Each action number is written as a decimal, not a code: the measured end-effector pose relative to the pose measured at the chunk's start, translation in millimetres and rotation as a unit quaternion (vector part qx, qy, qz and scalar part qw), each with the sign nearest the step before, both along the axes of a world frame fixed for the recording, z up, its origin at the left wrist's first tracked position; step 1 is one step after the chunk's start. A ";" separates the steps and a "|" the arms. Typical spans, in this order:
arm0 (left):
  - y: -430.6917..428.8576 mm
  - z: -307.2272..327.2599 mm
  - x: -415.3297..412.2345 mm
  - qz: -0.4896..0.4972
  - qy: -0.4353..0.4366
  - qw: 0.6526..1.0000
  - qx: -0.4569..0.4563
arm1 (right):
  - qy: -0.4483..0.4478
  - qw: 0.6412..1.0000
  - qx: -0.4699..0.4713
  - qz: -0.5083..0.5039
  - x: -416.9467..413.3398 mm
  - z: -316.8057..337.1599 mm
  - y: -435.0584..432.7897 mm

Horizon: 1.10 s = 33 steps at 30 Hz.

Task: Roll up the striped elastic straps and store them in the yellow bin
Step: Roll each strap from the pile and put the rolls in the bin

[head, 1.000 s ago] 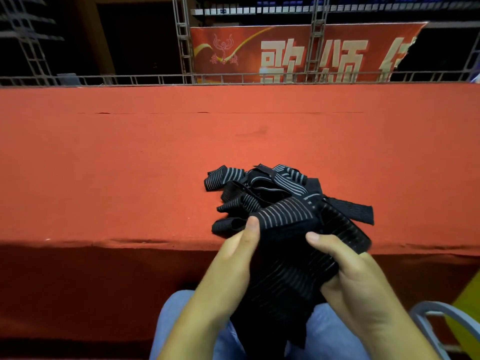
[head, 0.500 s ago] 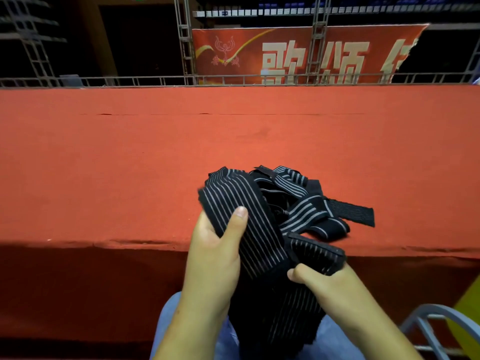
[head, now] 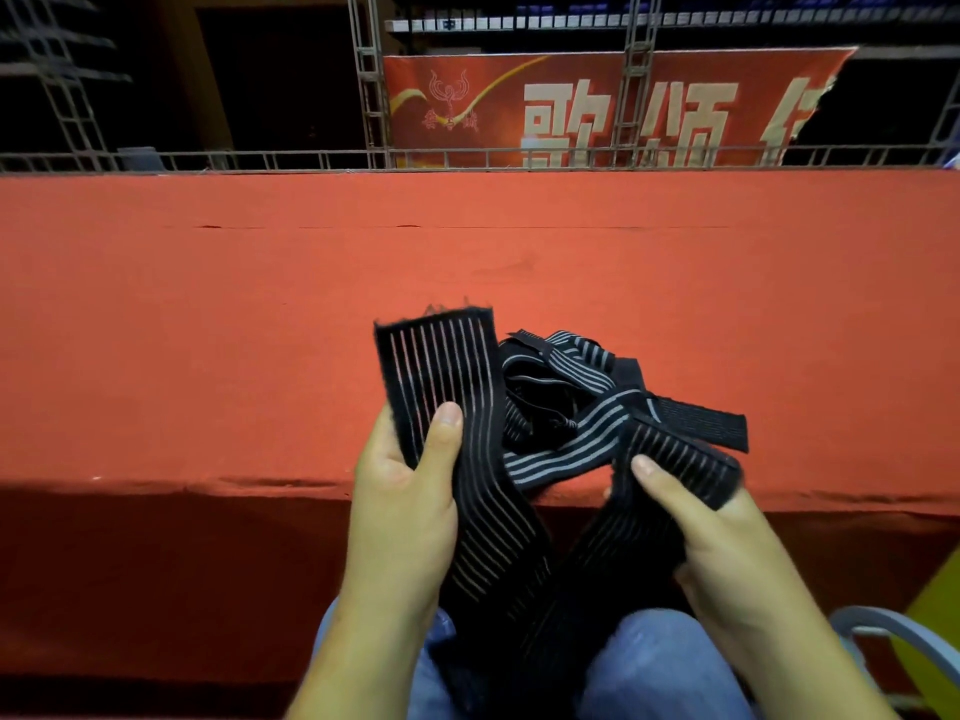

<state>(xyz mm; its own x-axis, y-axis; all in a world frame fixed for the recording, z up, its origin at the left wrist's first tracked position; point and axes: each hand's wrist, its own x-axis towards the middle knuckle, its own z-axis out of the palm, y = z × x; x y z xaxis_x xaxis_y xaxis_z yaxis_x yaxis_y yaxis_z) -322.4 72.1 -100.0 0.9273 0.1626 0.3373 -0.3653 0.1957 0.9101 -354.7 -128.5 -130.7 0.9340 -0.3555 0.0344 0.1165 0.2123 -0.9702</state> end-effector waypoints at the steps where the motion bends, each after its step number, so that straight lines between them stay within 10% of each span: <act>1: -1.1 0.4 -0.9 -0.007 0.003 1.000 0.005 | -0.018 1.000 0.004 0.002 -0.8 4.5 2.3; 22: -1.8 -2.9 -8.0 -0.163 0.016 0.986 -0.021 | -0.081 0.987 -0.125 0.056 -10.4 35.7 28.3; 33: 7.5 1.9 -4.2 -0.098 0.029 0.993 -0.064 | -0.045 0.977 -0.191 -0.082 -1.7 27.9 0.8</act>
